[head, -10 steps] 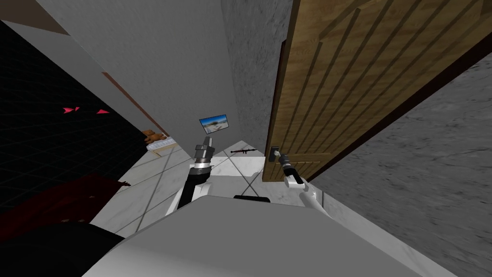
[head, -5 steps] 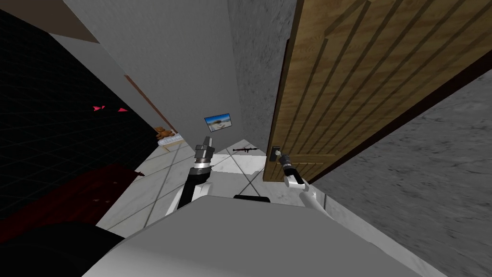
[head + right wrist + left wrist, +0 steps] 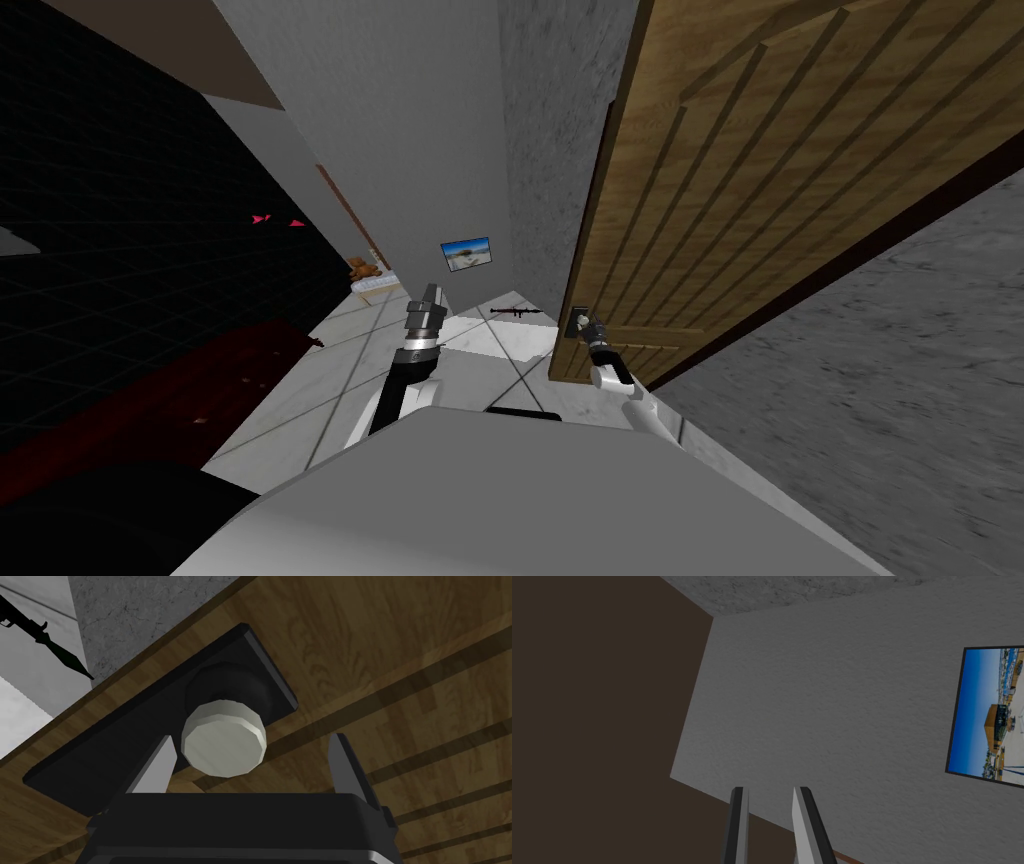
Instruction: Pull the door open
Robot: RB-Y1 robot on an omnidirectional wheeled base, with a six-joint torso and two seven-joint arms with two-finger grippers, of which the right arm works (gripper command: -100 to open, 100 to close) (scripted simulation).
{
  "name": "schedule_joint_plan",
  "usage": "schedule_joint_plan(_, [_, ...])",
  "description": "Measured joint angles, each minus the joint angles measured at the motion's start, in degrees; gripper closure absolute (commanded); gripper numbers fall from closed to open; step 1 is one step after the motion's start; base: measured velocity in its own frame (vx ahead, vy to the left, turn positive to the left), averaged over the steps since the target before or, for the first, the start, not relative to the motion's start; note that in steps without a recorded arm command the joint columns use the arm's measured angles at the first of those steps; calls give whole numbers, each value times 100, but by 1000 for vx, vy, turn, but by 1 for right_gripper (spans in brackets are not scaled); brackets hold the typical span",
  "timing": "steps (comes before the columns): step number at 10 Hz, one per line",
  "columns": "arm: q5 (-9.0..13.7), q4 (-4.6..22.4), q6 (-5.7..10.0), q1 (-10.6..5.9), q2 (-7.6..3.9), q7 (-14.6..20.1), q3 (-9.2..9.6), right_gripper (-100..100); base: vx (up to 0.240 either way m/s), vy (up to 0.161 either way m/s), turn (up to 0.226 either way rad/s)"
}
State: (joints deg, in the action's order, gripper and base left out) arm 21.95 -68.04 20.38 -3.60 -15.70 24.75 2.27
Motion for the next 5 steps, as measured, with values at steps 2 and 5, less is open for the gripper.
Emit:
schedule_joint_plan(2, [299,-42,34,44,80,330,24,-100,-96,-39,124])
schedule_joint_plan(5, [663,-132,38,107,165,729,9,-100,-66,-51,100])
